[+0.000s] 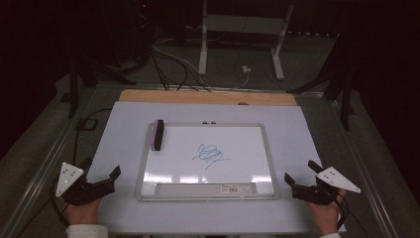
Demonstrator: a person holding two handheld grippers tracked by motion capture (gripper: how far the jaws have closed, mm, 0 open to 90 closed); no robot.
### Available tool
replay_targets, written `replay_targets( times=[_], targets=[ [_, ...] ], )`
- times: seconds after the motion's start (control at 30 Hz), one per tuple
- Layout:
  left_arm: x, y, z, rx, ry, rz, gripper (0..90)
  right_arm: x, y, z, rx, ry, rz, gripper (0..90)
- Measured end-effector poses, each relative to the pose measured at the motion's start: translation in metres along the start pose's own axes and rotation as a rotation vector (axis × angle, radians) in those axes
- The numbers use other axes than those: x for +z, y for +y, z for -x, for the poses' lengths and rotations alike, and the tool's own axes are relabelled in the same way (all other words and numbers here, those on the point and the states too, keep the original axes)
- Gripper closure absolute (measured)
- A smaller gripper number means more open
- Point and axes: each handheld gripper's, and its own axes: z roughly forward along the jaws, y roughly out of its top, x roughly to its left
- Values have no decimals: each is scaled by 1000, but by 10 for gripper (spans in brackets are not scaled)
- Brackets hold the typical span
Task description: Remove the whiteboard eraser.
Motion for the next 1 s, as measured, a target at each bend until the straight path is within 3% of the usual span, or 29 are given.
replay_targets(
  times=[0.13, 0.23, 0.33, 0.47, 0.53, 0.8, 1.0],
  targets=[
    [0, -1, 0, 5, -5, -1, 6, -1, 0, -1, -2, -3, 3, 2],
    [1, 0, -1, -7, -39, 4, 6, 0, 1, -1, -4, -5, 5, 2],
    [1, 1, -2, -6, -48, 4, 6, 0, 1, -2, -5, -7, 12, 3],
    [5, 5, -4, -9, 15, -60, 6, -1, 2, -3, -12, -9, 15, 3],
    [5, 9, -6, -44, -7, -64, 6, -1, 2, -3, -8, -9, 17, 3],
    [13, 20, -6, -31, -33, -42, 6, -3, 2, -2, 0, -8, 24, 3],
    [26, 27, -9, -24, -65, -53, 6, -3, 2, -2, 4, -6, 27, 3]
  ],
)
